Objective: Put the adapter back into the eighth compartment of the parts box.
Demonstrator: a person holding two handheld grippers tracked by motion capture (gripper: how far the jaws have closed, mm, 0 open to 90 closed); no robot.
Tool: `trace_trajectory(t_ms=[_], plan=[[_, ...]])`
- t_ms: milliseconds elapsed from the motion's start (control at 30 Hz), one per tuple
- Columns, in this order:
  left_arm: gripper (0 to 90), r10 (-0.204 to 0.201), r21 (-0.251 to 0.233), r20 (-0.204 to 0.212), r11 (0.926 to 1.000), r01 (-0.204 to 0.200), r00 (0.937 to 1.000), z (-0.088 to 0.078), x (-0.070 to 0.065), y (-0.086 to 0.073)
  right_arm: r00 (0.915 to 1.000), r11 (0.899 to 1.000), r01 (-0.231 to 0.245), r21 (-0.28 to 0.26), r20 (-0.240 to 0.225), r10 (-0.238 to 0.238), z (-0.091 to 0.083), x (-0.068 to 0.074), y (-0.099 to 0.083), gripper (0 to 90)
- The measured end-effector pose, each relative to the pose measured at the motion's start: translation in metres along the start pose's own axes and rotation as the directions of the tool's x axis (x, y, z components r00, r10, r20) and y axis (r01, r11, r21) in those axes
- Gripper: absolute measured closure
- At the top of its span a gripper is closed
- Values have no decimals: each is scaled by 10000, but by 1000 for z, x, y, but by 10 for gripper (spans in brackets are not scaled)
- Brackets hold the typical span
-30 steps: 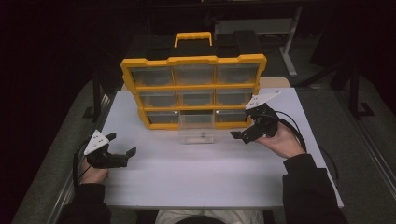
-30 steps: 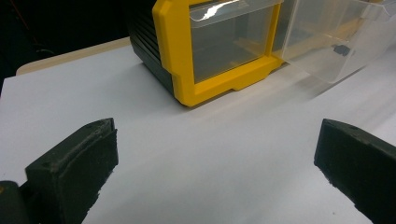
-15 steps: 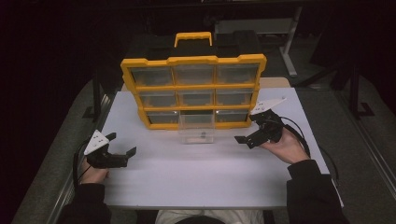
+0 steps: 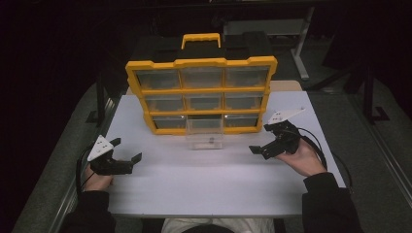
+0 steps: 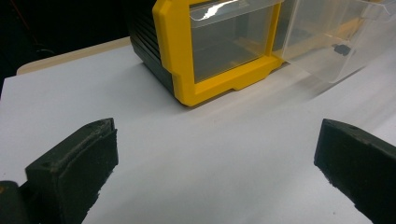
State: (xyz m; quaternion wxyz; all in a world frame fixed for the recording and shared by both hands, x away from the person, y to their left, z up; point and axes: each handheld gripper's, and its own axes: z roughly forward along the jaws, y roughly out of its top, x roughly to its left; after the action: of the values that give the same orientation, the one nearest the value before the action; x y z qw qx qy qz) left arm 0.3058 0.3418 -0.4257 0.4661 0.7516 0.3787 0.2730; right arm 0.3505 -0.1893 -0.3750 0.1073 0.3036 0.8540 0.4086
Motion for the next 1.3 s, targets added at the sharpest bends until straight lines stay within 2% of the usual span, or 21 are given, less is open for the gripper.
trace_trajectory(t_ms=[233,867,1300], plan=[[0,-7,-5,12,10000,7,10000,0,0,0,9994,9995,-325,-64,-75,324,-3,-3,-13,0],[0,-13,-10,-4,10000,13,10000,0,-1,0,9950,9958,-877,-245,457,887,-17,-12,-50,0],[0,-22,-10,-9,10000,22,10000,-1,-1,0,9884,9919,-1244,-263,847,1262,-23,-15,-79,0]])
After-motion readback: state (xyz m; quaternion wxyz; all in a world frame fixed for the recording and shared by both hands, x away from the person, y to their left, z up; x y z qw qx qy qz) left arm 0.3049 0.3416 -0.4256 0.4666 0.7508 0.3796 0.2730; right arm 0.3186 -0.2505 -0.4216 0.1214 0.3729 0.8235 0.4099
